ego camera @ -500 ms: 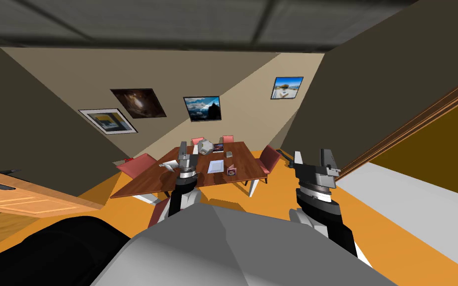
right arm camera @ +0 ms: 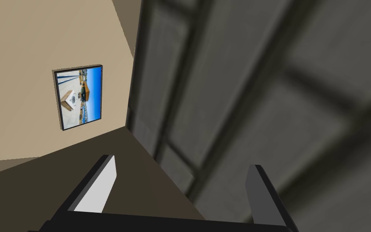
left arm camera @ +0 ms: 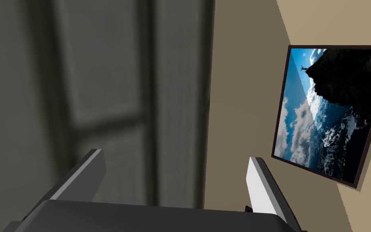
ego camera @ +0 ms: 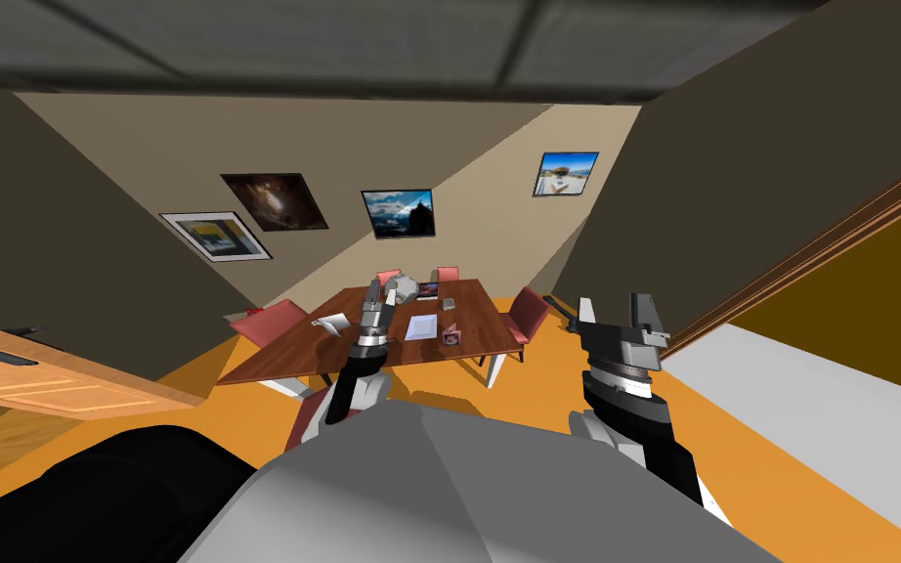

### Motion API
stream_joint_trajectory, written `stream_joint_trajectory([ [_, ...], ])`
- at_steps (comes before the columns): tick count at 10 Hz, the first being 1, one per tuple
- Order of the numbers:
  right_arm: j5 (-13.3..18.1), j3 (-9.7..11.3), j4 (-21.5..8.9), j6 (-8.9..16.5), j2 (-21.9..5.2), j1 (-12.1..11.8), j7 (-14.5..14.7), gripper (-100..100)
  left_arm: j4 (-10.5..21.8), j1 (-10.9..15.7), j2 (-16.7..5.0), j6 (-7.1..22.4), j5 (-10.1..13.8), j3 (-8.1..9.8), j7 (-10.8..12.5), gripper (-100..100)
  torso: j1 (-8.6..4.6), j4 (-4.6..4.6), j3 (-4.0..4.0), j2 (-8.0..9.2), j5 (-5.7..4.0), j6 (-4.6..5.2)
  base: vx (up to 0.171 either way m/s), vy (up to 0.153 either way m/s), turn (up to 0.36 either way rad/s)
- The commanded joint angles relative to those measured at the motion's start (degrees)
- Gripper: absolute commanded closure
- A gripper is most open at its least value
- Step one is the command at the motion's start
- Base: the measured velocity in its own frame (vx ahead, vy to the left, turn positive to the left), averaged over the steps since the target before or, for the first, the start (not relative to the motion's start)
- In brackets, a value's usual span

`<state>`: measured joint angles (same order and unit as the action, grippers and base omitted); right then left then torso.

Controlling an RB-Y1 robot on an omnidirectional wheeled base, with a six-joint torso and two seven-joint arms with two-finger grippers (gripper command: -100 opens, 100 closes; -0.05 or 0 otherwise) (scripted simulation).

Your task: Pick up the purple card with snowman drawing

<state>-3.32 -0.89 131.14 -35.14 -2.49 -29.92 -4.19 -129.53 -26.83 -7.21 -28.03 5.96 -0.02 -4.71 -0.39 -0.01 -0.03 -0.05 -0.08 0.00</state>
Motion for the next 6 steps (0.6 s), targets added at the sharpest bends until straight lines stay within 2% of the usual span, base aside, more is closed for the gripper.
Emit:
stream_joint_trajectory([
  [1,0.0,0.0,0.0,0.0,0.0,0.0,0.0,0,-0.1,-0.1,-0.6,2.0,0.3,0.20,0.1,-100,0.00,0.00,0.00,0.00,0.00,0.00,0.013,-0.077,0.022],
  [2,0.0,0.0,0.0,0.0,0.0,0.0,0.0,0,0.1,0.0,-1.2,4.0,0.8,0.43,0.0,-100,0.08,0.00,0.00,-0.01,0.01,0.00,0.011,-0.052,0.025],
  [3,0.0,0.0,0.0,0.0,0.0,0.0,0.0,0,0.1,0.0,-1.2,4.3,0.8,0.43,0.0,-100,0.17,0.00,0.00,-0.01,0.03,0.00,0.005,-0.038,0.013],
  [4,0.0,0.0,0.0,0.0,0.0,0.0,0.0,0,0.4,0.1,-1.7,6.7,1.3,0.69,0.0,-100,0.23,0.00,0.01,0.01,0.04,0.00,0.004,-0.058,0.027],
  [6,0.0,0.0,0.0,0.0,0.0,0.0,0.0,0,0.7,0.2,-2.2,9.4,1.8,0.95,-0.1,-100,0.04,0.01,0.01,0.03,0.01,0.00,0.003,-0.091,0.034],
])
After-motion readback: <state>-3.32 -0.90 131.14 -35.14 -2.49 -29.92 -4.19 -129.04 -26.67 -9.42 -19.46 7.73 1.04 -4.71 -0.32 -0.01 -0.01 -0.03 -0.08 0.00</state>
